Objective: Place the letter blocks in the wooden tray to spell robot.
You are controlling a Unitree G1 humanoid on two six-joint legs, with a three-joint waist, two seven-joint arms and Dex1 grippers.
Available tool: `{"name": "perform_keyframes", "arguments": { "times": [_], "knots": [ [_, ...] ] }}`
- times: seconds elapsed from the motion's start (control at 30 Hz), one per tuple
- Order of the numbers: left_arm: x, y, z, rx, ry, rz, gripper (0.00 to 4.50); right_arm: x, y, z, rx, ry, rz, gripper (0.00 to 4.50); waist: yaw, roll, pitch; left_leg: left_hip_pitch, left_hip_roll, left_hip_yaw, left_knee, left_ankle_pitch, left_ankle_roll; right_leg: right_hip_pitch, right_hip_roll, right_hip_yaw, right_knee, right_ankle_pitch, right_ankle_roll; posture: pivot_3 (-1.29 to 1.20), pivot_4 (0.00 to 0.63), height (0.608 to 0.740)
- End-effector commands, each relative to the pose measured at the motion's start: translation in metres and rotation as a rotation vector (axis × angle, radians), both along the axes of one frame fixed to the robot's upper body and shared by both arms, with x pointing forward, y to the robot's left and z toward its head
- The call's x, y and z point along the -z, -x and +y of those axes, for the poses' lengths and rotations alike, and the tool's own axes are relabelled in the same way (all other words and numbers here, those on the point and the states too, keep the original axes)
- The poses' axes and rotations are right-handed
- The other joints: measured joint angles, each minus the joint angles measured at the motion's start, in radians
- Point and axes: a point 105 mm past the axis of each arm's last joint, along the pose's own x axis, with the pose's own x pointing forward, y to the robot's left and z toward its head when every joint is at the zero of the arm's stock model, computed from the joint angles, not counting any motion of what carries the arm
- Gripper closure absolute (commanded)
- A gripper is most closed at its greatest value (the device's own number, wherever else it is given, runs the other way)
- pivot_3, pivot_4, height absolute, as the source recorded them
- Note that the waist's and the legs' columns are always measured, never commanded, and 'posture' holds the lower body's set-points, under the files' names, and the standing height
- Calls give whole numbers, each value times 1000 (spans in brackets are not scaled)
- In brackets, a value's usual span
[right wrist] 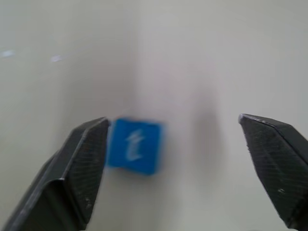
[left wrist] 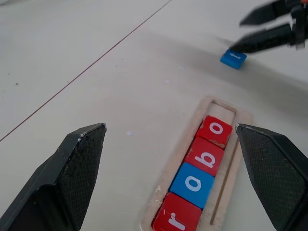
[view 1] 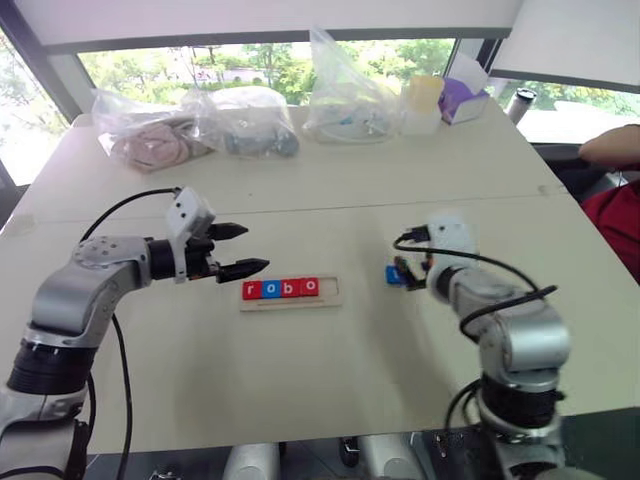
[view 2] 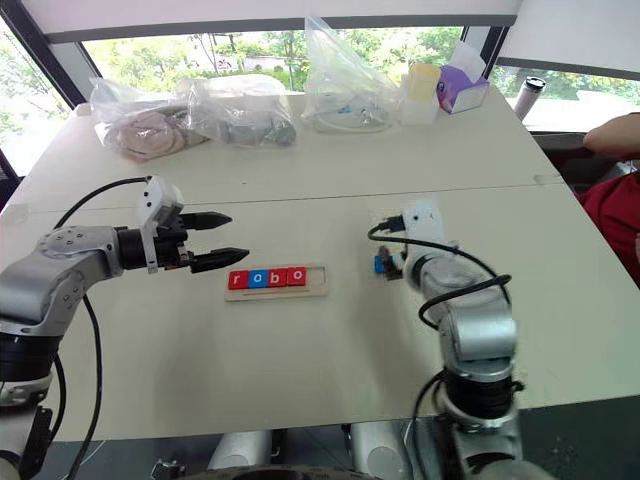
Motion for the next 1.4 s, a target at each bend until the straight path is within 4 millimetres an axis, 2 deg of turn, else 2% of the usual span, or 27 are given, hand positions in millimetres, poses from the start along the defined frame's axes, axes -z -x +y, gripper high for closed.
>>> {"name": "perform_keyframes", "arguments": {
  "times": [0.03, 0.1, 0.13, 0.3, 0.4, 0.47, 0.67, 0.83, 0.93, 1.1, 1.27, 1.37, 1.4],
  "knots": [
    [-12, 16, -4, 90, -12, -8, 0, -51, -9, 18, -422, -56, -242, 50, -3, 0, 0, 1, 0, 0, -1, 0, 0, 0, 1, 0, 0, 0, 0, 0, 150, 740],
    [-5, 26, -7, 141, -77, 11, 0, -31, 9, 24, -717, -10, -173, 50, 0, -1, 0, 1, 2, 0, -1, 0, 0, 0, 2, 0, 0, 0, 1, 0, 150, 740],
    [-2, 31, -7, 157, -107, 16, 0, -20, 13, 19, -786, -18, -122, 50, 2, -1, 0, 1, 2, 0, -2, 0, 1, 0, 2, -1, 0, -1, 2, 0, 150, 740],
    [-6, 48, -10, 189, -122, 31, 0, 13, 7, -11, -929, 21, -5, 50, 2, -1, 1, 1, 2, 1, 0, -2, 3, 2, 1, -1, 0, -2, 2, 0, 150, 740],
    [-7, 48, -10, 159, -117, 32, 0, 39, 5, -24, -1014, 152, 90, 50, 2, -1, 1, 2, 2, 3, 2, -2, 3, 2, 1, 1, 1, -2, 1, 0, 150, 740],
    [-6, 49, -8, 143, -118, 39, 0, 45, 3, -25, -1045, 160, 94, 50, 2, -1, 1, 2, 1, 2, 2, -2, 3, 2, 1, 1, 1, -2, 1, 0, 150, 740],
    [-6, 54, 0, 95, -129, 47, 0, 46, -13, -19, -1069, 128, 45, 50, 3, -1, 1, 2, 2, 2, 1, -2, 3, 2, 2, 1, 2, -1, 1, 0, 150, 740],
    [-7, 55, 4, 58, -129, 43, 0, 57, -17, -18, -1108, 194, 62, 50, 9, -1, 1, 2, 2, 1, 1, -1, 2, 2, 2, 1, 2, -1, 1, 0, 150, 740],
    [-7, 54, 9, 33, -134, 40, 0, 60, -14, -16, -1133, 186, 67, 878, 10, -1, 1, 2, 2, 1, 1, -1, 2, 2, 1, 1, 1, 0, 0, 0, 150, 740],
    [-4, 53, 12, 27, -145, 48, 0, 57, -17, -18, -1111, 149, 58, 3337, 9, -1, 1, 3, 2, 1, 2, -1, 2, 3, 1, 1, 2, 1, -3, 0, 150, 740],
    [-3, 52, 19, 23, -172, 61, 0, 29, -20, 11, -1114, 36, 4, 3331, 2, -1, 1, 3, 2, 1, 2, -1, 1, 3, 2, 1, 2, 2, -4, 0, 150, 740],
    [0, 57, 20, 51, -186, 88, 0, 36, -19, 23, -1135, 143, 47, 3331, 3, -1, 1, 3, 2, 1, 1, -1, 1, 2, 2, 1, 3, 2, -4, 0, 150, 740],
    [0, 59, 21, 64, -185, 98, 0, 35, -19, 35, -1148, 150, 38, 3331, 4, -1, 1, 3, 2, 0, 1, -1, 1, 2, 2, 1, 3, 2, -4, 0, 150, 740]
  ]
}}
